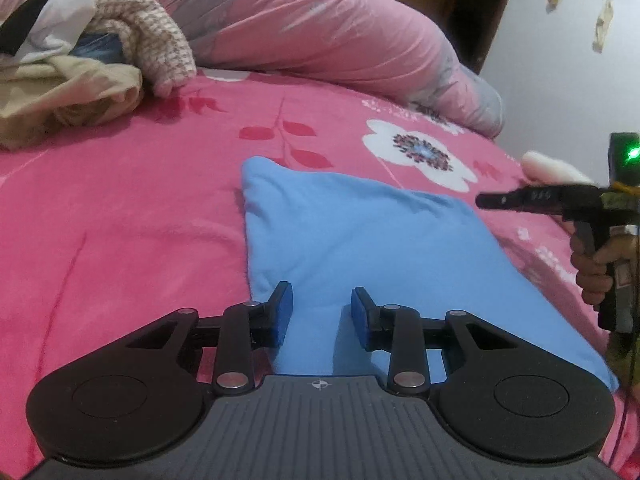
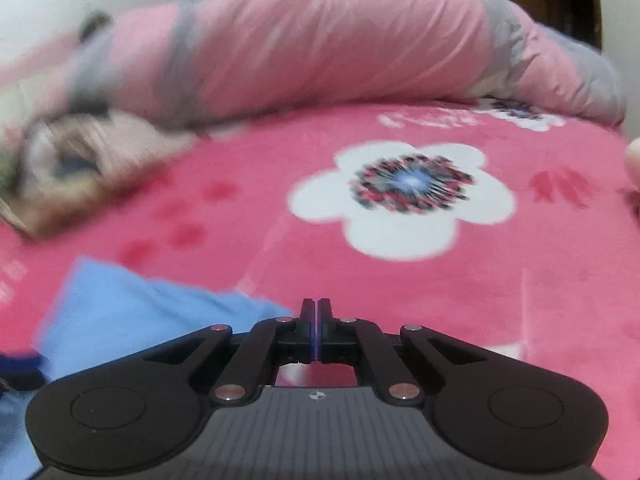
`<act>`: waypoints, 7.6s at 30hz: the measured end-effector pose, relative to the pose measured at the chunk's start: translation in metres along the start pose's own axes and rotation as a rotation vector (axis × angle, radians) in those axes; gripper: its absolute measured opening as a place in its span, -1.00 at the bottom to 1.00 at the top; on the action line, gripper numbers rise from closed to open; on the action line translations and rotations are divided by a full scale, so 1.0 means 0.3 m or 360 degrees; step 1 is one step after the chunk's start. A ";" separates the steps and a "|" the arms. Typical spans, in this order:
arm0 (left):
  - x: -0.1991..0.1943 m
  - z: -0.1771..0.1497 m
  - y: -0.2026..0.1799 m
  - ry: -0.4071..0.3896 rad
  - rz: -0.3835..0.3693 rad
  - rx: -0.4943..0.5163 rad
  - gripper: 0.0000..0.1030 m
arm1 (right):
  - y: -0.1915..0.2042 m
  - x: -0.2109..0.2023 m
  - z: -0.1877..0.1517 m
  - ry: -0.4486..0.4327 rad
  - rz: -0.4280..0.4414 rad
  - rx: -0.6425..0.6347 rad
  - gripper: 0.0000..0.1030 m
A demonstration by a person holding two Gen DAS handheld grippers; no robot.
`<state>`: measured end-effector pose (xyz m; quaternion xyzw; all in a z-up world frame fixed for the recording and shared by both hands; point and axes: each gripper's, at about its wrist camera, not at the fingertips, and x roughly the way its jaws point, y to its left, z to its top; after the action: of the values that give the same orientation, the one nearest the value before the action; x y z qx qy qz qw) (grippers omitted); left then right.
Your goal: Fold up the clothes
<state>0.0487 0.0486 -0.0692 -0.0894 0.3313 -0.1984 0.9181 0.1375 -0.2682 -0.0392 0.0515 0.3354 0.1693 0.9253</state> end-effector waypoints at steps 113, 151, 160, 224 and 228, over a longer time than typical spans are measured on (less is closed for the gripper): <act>-0.092 -0.064 -0.374 0.0378 0.0558 0.0464 0.22 | 0.198 -0.553 -0.466 0.0072 -0.0008 -0.0121 -0.96; -0.161 -0.030 -0.346 0.0309 0.0650 0.0379 0.61 | 0.135 -0.586 -0.410 -0.0008 0.0135 0.0048 -0.10; -0.142 0.064 -0.155 0.0092 0.0485 0.0118 0.66 | -0.047 -0.388 -0.271 0.0058 0.0337 0.0450 -0.10; 0.182 0.248 0.060 -0.0020 -0.0319 -0.0265 -0.87 | -0.059 0.041 -0.058 0.0132 0.0704 0.0374 -0.77; 0.088 0.267 -0.016 -0.0131 -0.0225 -0.0156 -0.91 | 0.047 -0.095 -0.024 -0.0009 0.0595 0.0169 -0.77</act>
<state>0.1172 0.0357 -0.0218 -0.1654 0.2956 -0.2425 0.9091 0.1087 -0.2650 -0.0246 0.1622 0.3259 0.3202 0.8746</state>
